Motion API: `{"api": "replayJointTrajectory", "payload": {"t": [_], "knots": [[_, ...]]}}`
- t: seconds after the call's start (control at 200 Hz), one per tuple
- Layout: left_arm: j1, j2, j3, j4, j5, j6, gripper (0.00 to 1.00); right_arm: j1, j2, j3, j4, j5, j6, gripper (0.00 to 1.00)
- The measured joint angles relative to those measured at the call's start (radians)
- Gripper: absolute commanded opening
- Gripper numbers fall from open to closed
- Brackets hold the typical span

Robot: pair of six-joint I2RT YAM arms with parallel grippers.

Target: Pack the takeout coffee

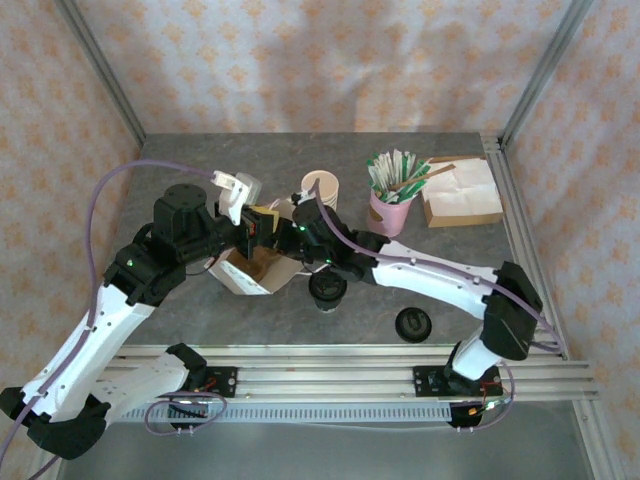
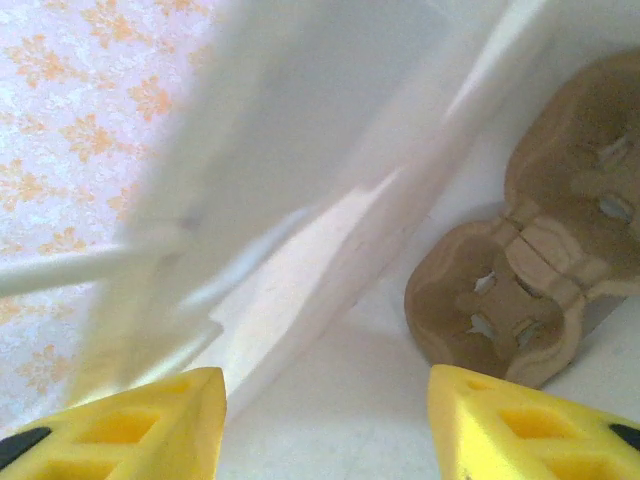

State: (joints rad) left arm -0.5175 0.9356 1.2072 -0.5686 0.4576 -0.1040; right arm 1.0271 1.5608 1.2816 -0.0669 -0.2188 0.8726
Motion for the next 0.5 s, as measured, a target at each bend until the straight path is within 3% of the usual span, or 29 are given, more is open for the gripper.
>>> {"api": "replayJointTrajectory", "payload": {"t": [0.195,0.3,0.5], "knots": [[0.0,-0.023,-0.004,-0.007,0.02,-0.029,0.0,0.0,-0.084,-0.013,-0.067,0.011,-0.047,0.44],[0.0,-0.042,-0.019,-0.011,0.038,-0.056,0.0,0.0,-0.121,-0.029,-0.12,0.011,-0.069,0.33],[0.0,-0.079,-0.068,-0.012,0.062,-0.111,0.0,0.006,-0.206,-0.086,-0.232,0.037,-0.126,0.28]]}}
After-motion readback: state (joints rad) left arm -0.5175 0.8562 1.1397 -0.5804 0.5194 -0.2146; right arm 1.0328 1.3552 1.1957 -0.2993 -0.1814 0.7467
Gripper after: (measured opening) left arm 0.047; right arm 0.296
